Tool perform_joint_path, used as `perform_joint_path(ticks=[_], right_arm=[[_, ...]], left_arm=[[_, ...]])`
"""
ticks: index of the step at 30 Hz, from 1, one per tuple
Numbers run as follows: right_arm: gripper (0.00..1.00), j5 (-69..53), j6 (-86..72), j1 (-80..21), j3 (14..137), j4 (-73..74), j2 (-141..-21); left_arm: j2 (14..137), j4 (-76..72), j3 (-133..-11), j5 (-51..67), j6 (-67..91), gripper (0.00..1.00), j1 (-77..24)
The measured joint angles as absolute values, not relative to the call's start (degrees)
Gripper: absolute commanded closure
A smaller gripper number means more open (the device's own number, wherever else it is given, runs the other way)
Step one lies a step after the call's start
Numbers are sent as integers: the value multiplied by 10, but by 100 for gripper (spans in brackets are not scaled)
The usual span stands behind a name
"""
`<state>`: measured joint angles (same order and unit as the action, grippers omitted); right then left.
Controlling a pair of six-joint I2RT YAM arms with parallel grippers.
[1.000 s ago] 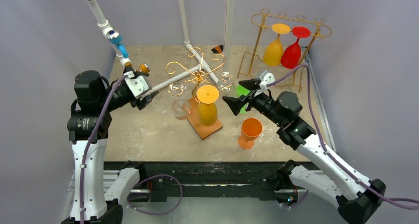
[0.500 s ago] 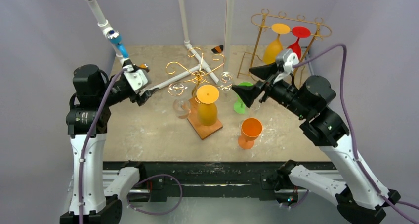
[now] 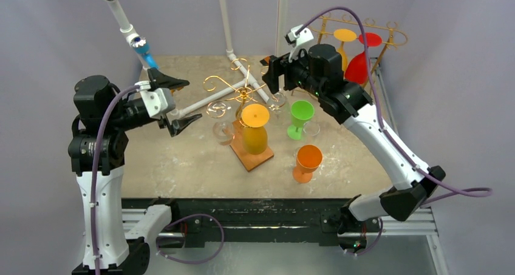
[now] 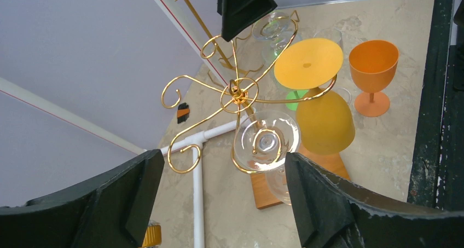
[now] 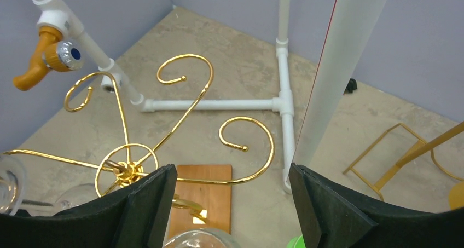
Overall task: Place the wine glass upside down on the wine glass rack
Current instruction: Turn the wine glass upside down at the wine rack.
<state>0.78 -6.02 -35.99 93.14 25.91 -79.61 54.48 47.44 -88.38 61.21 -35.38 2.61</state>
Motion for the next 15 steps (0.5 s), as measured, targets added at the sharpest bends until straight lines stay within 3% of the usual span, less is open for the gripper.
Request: perform_joint_path(ticks=[15], right_arm=[[36,-28,-89,-325,982,261,-847]], left_arm=[[513,449,-748,588,-405,10,26]])
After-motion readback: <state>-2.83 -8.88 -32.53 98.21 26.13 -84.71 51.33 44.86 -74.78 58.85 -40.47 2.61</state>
